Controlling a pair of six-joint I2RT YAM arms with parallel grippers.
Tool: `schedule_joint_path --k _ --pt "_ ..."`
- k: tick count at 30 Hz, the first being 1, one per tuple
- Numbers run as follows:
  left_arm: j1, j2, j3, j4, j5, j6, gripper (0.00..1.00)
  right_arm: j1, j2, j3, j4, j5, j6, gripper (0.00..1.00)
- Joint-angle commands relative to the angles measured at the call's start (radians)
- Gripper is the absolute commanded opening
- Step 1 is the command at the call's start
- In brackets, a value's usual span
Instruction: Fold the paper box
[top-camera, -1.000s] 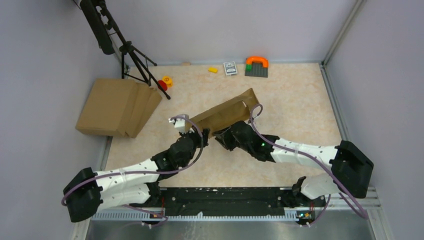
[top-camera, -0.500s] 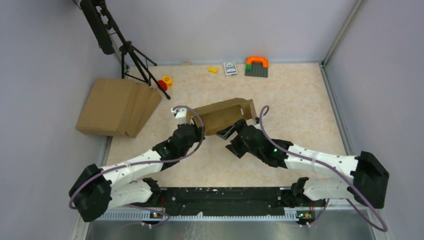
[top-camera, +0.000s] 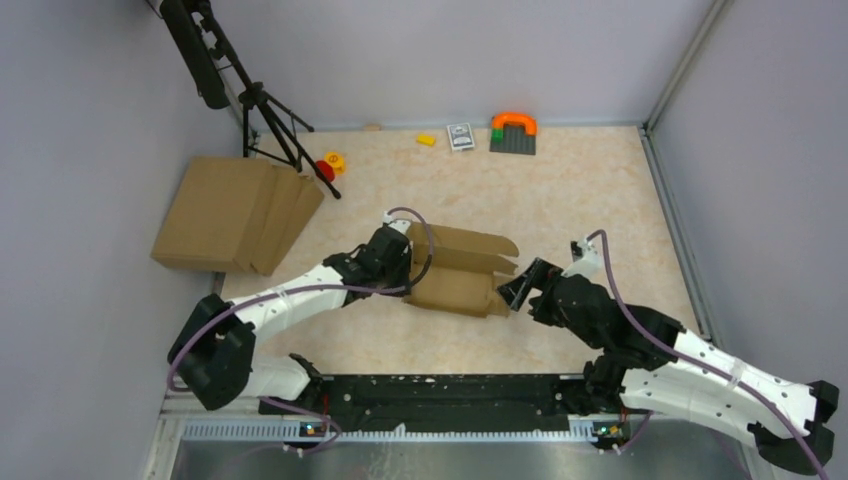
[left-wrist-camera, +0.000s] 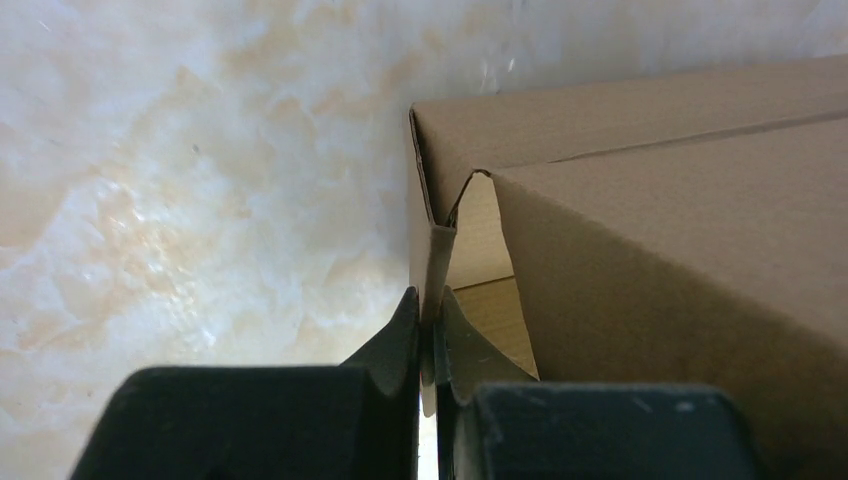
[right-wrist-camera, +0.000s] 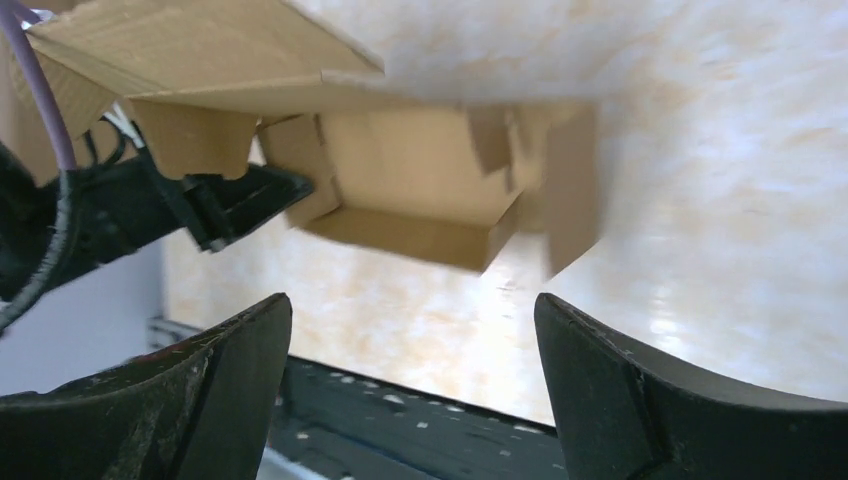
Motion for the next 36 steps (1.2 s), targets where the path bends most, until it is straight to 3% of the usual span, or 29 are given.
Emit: schedule_joint_path --k 1,5,10,12,15,20,26,30,33,34,36 --pt "0.006 0.057 0.062 -0.150 0.142 0.078 0.00 -0.013 0.017 0.108 -0.266 0.112 -0.164 0.89" --pt "0.006 0.130 0.127 -0.240 0.138 0.094 0.00 -0.043 0.069 0.119 -0.317 0.085 -0.180 0.89" --pt "0.003 0.184 0.164 -0.284 0.074 0.095 0.02 -0.097 0.063 -0.015 -0.188 -0.060 -0.171 0.86" --pt "0.000 0.199 0.178 -0.303 0.043 0.094 0.16 -0.126 0.052 -0.073 -0.127 -0.119 -0.153 0.85" --pt "-0.008 0.206 0.187 -0.301 0.030 0.093 0.26 -0.157 0.036 -0.131 -0.085 -0.155 -0.113 0.84" --pt "-0.015 0.221 0.188 -0.266 0.026 0.088 0.29 -0.162 -0.055 -0.225 -0.019 -0.167 -0.054 0.80" --pt "-0.035 0.224 0.172 -0.211 0.031 0.092 0.42 -0.165 -0.167 -0.379 0.121 -0.281 0.047 0.75" --pt "-0.054 0.215 0.147 -0.163 -0.006 0.104 0.30 -0.165 -0.143 -0.446 0.245 -0.369 0.081 0.75" --pt "-0.092 0.215 0.123 -0.127 -0.089 0.109 0.13 -0.165 -0.095 -0.455 0.309 -0.406 0.111 0.75" --pt "-0.106 0.212 0.115 -0.118 -0.115 0.107 0.02 -0.166 -0.083 -0.461 0.347 -0.424 0.124 0.75" --pt "-0.136 0.201 0.093 -0.096 -0.175 0.096 0.00 -0.165 -0.074 -0.474 0.418 -0.438 0.152 0.74"
